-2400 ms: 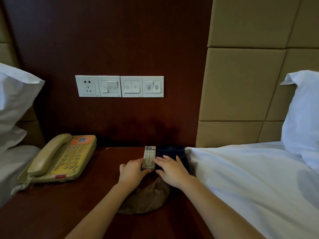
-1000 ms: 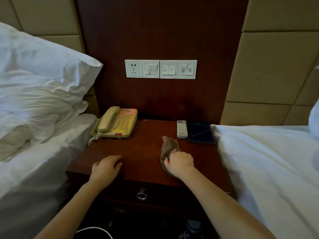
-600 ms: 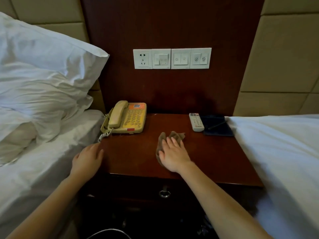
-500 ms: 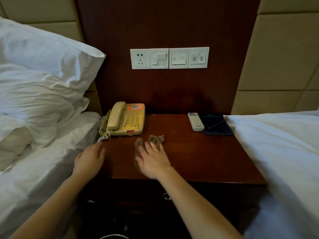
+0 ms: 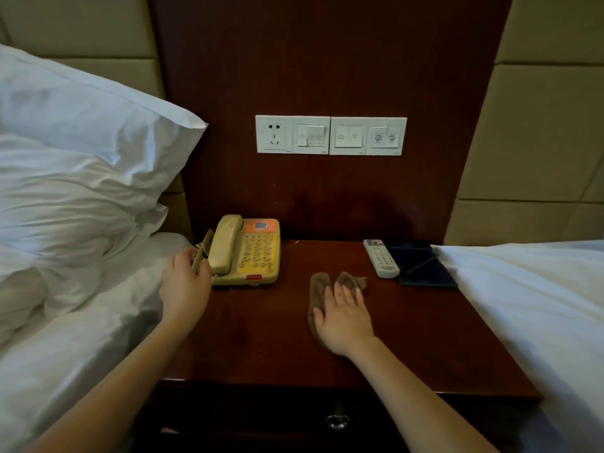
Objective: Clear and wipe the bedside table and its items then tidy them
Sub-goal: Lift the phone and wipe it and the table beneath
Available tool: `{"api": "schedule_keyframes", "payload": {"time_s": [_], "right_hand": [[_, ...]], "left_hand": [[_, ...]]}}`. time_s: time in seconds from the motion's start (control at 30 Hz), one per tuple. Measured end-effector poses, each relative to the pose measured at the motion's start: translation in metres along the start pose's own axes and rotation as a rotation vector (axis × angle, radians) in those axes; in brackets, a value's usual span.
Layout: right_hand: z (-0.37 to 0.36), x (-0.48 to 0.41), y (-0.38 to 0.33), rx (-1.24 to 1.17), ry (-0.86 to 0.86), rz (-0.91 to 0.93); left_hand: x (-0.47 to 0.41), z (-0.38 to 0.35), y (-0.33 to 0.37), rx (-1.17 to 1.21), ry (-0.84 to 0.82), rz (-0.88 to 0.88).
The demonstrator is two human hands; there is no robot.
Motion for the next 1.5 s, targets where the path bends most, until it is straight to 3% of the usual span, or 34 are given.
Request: {"api": "schedule_keyframes", "payload": {"time_s": [0.3,0.37,0.43,0.53,0.63,0.73,0.83,1.0,1.03,1.1,1.17,1.27,1.4,1.5], "right_hand": [[0.020,-0.092,0.000,0.052,0.027,0.054],[0.045,-0.105,-0.012,0.050,0.242,0.094],[0.065,-0.113,-0.032,-0.142,0.391,0.122],[0.061,-0.136,-0.057,-0.553,0.155,-0.009],[0.048,-0.153,-0.070,-0.725,-0.040,-0.071],[0.040,-0.163,-0.066,-0.731,-0.059,-0.106],[0.038,-0.166,-0.059,-0.714,-0.027,-0.100],[0.071,-0.146,-0.030,-0.133,0.362,0.000],[0.074,-0.143,-0.025,-0.048,0.380,-0.003],[0.072,-0.142,-0.012,0.059,0.268,-0.077],[0.061,-0.140,0.003,0.078,0.050,-0.171],[0.046,-0.134,0.011,0.049,-0.104,-0.177],[0.057,-0.123,0.022,-0.189,0.067,-0.139],[0.092,-0.119,0.027,-0.631,0.314,-0.087]], "left_hand": [[-0.027,-0.020,-0.042,0.553,-0.191,0.598],[-0.039,-0.018,-0.043,0.389,-0.151,0.575],[-0.050,-0.019,-0.044,0.303,-0.167,0.534],[-0.066,-0.033,-0.054,0.276,-0.308,0.507],[-0.083,-0.049,-0.074,0.299,-0.420,0.542],[-0.086,-0.057,-0.063,0.387,-0.477,0.591],[-0.087,-0.062,-0.054,0.443,-0.406,0.592],[-0.101,-0.051,-0.032,0.060,-0.080,0.302],[-0.102,-0.052,-0.023,-0.016,-0.085,0.255],[-0.101,-0.059,-0.010,-0.155,-0.178,0.233],[-0.101,-0.067,-0.005,-0.268,-0.253,0.245],[-0.097,-0.069,0.001,-0.298,-0.273,0.253],[-0.086,-0.060,0.002,-0.072,-0.232,0.274],[-0.072,-0.049,-0.007,0.119,-0.265,0.254]]}}
Point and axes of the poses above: each hand's wrist, its own x-axis away from the middle knuckle, its own z-axis out of the back of the hand, y = z × x, the point moved 6 cm from there along -x, towards the middle knuckle, and after that the axes turned 2 degrees about -y, right-handed, at the moved point
